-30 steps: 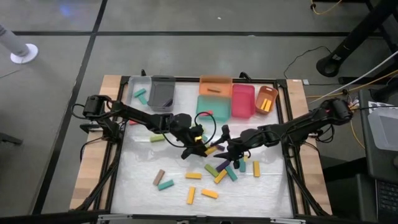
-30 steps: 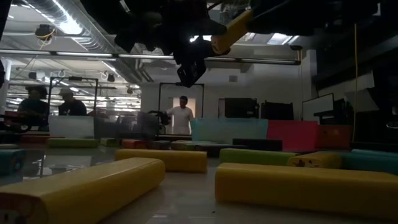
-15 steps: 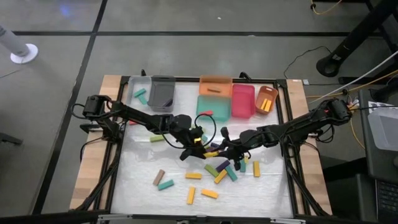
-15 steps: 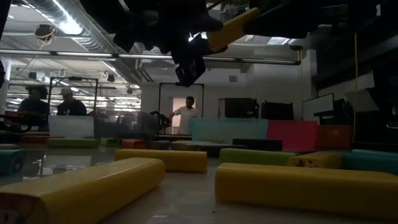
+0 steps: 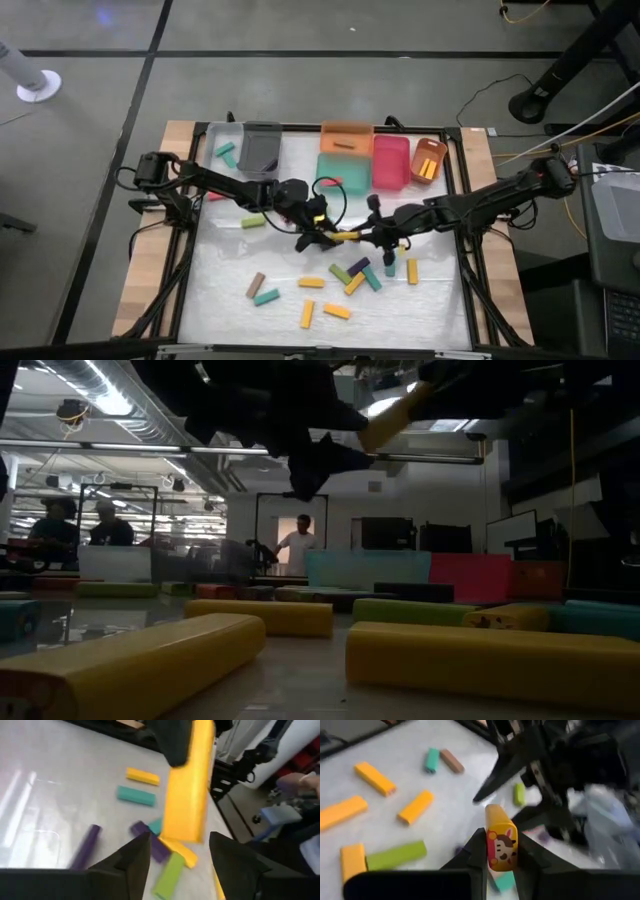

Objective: Sort blocks
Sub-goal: Put the yellow block into the right orange bin

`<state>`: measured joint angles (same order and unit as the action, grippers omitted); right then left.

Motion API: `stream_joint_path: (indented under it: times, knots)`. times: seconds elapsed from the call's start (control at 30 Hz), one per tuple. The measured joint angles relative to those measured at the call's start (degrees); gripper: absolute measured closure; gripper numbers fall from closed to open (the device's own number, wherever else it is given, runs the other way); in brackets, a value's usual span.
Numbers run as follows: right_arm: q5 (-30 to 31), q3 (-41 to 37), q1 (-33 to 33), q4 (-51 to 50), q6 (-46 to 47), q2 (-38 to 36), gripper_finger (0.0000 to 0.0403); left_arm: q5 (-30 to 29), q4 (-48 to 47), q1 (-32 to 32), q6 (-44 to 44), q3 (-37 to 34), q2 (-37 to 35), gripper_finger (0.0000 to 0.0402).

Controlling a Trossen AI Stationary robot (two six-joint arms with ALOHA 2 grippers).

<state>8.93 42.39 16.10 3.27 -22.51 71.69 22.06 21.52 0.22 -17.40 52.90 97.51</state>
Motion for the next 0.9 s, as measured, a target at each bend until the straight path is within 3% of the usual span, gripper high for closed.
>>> stream_joint_path:
  times: [0.17,0.27,0.4,0.5,0.57,0.73,0.9]
  knots:
    - [8.1,0.0,0.0,-11.3,2.6,-7.2,0.0336,-1.0,0.0,2.4,0.0,0.0,0.0,0.0196]
    - [13.9,0.0,0.0,-18.2,4.4,-11.6,0.0336,-5.5,0.0,2.9,2.0,0.0,0.0,0.0195]
    - [25.5,0.0,0.0,-25.7,7.2,-17.2,0.0342,-12.3,1.1,2.2,7.8,0.0,1.1,0.0194]
    - [36.3,0.0,-0.6,-30.2,10.5,-20.4,0.0340,-14.0,4.9,1.4,10.0,0.0,4.1,0.0194]
    - [40.3,0.0,-2.2,-32.9,14.2,-21.8,0.0338,-14.1,7.5,0.8,10.4,0.4,6.9,0.0194]
    - [40.2,0.0,-10.1,-41.6,26.6,-22.9,0.0340,-14.1,8.4,0.0,14.6,6.2,14.6,0.0194]
    - [37.0,0.0,-19.7,-49.9,36.6,-22.3,0.0335,-14.2,1.8,0.0,19.7,13.7,20.7,0.0194]
